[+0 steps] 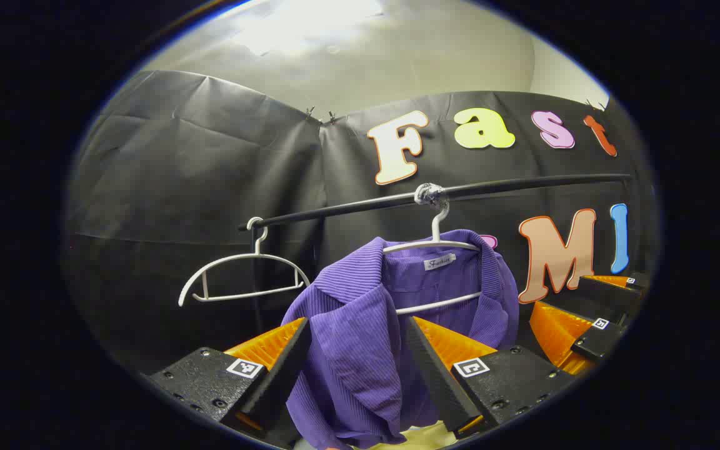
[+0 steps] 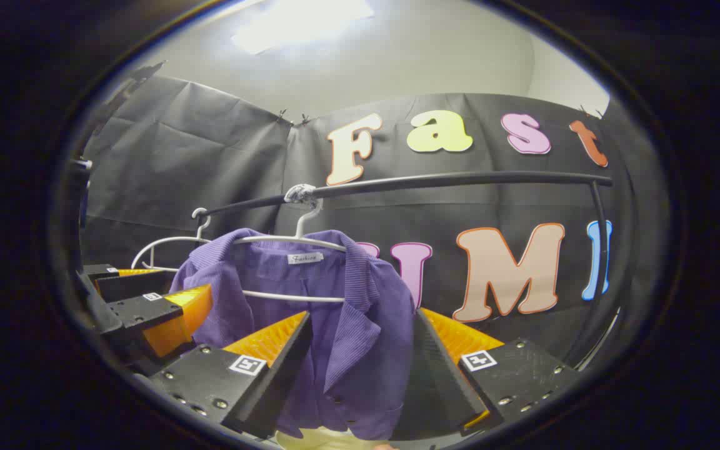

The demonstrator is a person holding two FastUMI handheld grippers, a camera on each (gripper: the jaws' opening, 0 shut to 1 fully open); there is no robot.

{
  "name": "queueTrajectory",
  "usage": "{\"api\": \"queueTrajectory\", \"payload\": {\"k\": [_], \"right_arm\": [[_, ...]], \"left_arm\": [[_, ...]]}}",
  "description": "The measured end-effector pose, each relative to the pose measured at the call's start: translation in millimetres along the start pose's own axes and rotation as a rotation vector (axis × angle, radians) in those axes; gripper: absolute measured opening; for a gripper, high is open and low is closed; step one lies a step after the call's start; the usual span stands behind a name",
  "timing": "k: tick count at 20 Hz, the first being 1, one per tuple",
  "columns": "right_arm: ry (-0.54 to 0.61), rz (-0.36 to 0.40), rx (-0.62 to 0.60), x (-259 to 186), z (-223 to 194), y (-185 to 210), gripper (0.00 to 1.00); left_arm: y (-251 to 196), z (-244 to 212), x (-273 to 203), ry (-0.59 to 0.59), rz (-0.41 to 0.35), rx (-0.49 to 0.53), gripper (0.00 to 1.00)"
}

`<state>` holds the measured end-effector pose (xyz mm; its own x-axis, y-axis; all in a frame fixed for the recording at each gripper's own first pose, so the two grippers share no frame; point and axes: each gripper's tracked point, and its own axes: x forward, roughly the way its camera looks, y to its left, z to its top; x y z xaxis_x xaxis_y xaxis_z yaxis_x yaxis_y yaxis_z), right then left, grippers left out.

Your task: Grasp the clothes on the hanger with both hands and then place them into the laundry hamper below.

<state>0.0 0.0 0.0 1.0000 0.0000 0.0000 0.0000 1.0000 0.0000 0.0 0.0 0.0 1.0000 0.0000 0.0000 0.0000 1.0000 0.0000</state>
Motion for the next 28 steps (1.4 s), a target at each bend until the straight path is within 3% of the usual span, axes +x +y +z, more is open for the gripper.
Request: {"api": "queueTrajectory", "payload": {"k": [28], "right_arm": [[-0.013, 0.034, 0.002, 22, -5, 3, 0.98]], "left_arm": [[-5, -51, 19, 0.107, 0.046, 0.03, 0.95]]}}
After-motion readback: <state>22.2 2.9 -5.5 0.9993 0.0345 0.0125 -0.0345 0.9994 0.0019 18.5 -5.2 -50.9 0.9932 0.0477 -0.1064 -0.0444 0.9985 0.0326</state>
